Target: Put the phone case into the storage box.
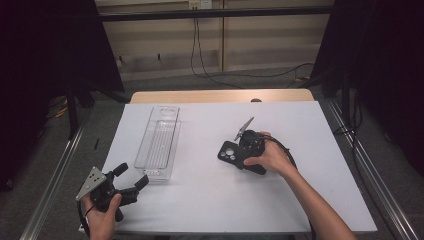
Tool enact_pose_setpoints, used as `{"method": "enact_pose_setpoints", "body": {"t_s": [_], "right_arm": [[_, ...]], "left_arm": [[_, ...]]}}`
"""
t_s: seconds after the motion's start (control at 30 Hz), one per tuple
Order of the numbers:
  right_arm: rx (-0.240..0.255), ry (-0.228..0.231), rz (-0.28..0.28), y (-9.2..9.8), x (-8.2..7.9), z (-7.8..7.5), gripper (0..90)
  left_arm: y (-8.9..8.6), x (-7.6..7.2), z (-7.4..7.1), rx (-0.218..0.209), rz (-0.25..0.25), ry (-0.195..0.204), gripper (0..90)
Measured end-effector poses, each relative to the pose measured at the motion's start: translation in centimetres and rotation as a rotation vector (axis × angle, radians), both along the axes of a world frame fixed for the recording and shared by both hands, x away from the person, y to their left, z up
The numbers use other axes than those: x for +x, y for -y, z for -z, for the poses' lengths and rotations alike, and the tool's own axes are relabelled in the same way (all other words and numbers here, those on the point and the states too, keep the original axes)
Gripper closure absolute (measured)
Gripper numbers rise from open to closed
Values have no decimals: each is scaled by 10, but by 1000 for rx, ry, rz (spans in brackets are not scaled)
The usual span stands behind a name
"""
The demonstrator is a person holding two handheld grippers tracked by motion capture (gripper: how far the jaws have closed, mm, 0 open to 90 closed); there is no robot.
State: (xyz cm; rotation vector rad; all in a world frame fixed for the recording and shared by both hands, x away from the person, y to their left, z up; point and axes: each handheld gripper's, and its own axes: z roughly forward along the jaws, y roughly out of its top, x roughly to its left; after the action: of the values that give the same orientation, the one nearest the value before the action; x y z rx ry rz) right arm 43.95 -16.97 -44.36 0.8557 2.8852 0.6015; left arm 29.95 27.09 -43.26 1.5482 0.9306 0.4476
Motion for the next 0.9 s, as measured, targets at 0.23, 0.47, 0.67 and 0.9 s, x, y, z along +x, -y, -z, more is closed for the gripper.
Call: {"method": "enact_pose_setpoints", "body": {"t_s": [0.23, 0.47, 0.67, 0.9], "right_arm": [[-17, -3, 9, -2, -1, -2, 105], [-26, -8, 11, -4, -1, -4, 140], [-13, -9, 7, -1, -1, -5, 148], [-2, -8, 22, 0, -3, -6, 149]], "left_arm": [[0, 0, 0, -1, 0, -3, 30], [-1, 0, 0, -6, -1, -2, 30], [-1, 0, 0, -6, -2, -3, 30], [-1, 0, 0, -8, -1, -3, 30]]}}
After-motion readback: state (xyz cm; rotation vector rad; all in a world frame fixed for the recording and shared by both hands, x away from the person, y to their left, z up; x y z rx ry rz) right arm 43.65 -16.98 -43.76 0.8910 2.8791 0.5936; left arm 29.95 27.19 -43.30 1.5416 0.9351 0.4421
